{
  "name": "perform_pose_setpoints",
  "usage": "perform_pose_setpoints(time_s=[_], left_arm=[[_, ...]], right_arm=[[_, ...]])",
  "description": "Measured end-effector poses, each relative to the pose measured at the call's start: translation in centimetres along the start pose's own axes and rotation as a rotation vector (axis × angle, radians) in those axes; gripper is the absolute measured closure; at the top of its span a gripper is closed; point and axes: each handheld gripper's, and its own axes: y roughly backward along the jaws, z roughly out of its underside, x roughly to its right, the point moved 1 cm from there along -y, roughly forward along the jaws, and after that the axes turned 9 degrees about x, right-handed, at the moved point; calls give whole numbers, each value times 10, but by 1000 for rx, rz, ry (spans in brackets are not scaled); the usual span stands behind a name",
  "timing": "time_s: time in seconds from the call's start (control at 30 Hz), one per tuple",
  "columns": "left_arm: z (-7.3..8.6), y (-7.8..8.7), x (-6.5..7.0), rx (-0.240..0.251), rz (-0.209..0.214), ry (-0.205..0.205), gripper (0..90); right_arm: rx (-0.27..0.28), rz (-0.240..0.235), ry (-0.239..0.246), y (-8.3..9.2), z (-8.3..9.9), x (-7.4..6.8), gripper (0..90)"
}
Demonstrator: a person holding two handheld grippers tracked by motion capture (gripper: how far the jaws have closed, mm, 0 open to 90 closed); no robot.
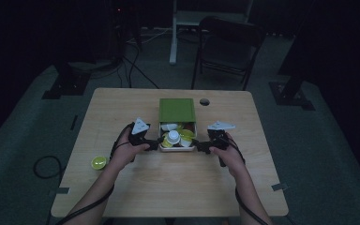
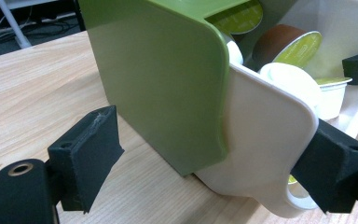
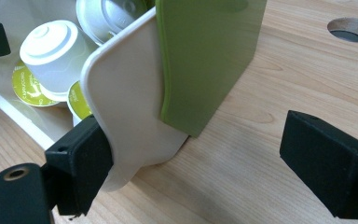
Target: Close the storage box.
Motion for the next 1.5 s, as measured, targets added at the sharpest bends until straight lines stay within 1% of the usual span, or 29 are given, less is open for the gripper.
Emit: perform_pose_setpoints(time_s=[0.1,0.3,0.5,0.77,0.83,0.93,1.03,1.27,1.37,1.5], left_arm=[[0,-1,-1,2,-2,7,145],[-2,-4,-5,-1,-12,5,145],[-2,-7,-8,1,-10,17,145],[-5,-11,-11,-3,-22,8,142],[-5,-12,-11,-4,-28,12,135],[-6,-14,-13,-2,-32,0,128],[-6,-16,-15,1,-36,8,128],[-8,-19,-18,0,-51,9,128],[-8,-21,-19,1,-57,12,128],[-8,-22,-20,-1,-66,23,128]], right_arm=[[-3,3,0,-2,-1,0,112],[-3,8,-1,-6,-3,3,112],[4,13,-21,-8,-3,5,112],[3,24,-22,-12,-6,7,112],[4,25,-22,-13,-7,8,112],[8,26,-31,-15,-7,9,112],[11,31,-36,-16,-7,11,112],[8,46,-48,-21,-10,13,112],[8,54,-44,-22,-11,14,112],[8,64,-53,-24,-12,14,112]])
